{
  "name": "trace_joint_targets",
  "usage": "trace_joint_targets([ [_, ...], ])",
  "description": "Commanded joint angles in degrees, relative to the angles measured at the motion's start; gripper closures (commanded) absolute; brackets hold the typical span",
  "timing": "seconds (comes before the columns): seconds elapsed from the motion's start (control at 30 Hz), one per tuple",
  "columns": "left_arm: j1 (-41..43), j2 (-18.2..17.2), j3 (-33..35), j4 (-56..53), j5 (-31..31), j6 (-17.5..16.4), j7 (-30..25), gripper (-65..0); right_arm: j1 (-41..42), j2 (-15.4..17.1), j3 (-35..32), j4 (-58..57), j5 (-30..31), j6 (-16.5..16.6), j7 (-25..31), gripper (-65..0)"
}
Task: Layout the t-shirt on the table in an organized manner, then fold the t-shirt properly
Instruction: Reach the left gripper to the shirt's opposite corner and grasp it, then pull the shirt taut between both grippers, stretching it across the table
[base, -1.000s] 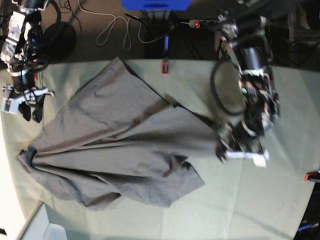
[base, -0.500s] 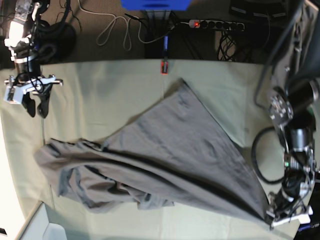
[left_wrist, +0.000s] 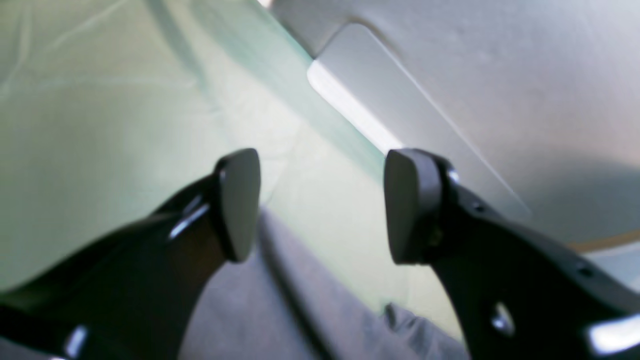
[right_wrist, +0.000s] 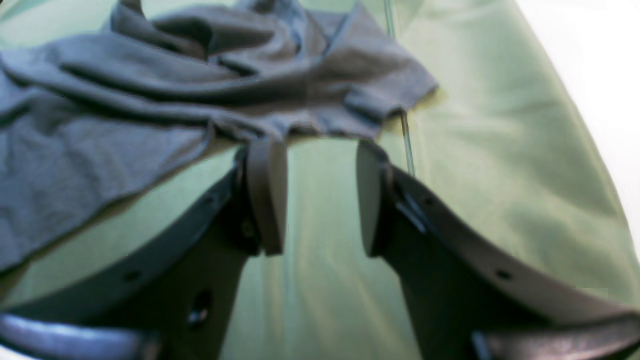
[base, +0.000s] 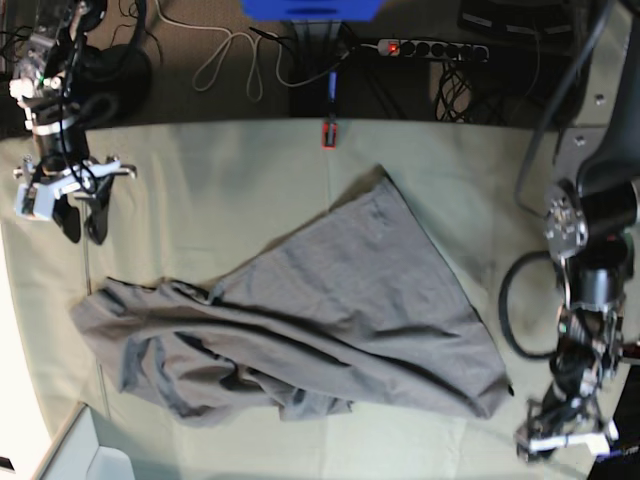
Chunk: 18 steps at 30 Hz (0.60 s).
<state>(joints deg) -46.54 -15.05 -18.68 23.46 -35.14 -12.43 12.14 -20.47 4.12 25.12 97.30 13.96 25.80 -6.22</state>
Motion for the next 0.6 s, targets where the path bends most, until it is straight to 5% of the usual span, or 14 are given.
trace_joint_targets([
  [0.0,0.8,-0.6,-0.9,2.3,-0.3,-0.7,1.8,-35.7,0.4,0.8,0.1,0.9,0.8,0.4,1.9,-23.6],
  [0.13,14.9,0.6,-7.8,15.9,-0.4,-0.8,14.8,-33.9,2.1,0.8,-1.2,0.8,0.7,0.4,1.9,-23.6],
  [0.23,26.5,5.8,-12.9,28.0,-0.4,-0.8,21.2,-33.9,3.5,0.8,-2.3,-0.5,0.7,0.4,1.9,-23.6],
  [0.43,45.8,17.4,-16.6,50.3,0.1,-0.7,22.9,-34.2,4.4,0.8,-4.7,-2.3,0.7,0.4,1.9,-23.6],
  [0.57,53.8,22.5,-14.3,55.9,0.2,-0.7,22.5,-34.2,4.6,0.8,-6.6,-2.7,0.7,0.4,1.9,-23.6],
])
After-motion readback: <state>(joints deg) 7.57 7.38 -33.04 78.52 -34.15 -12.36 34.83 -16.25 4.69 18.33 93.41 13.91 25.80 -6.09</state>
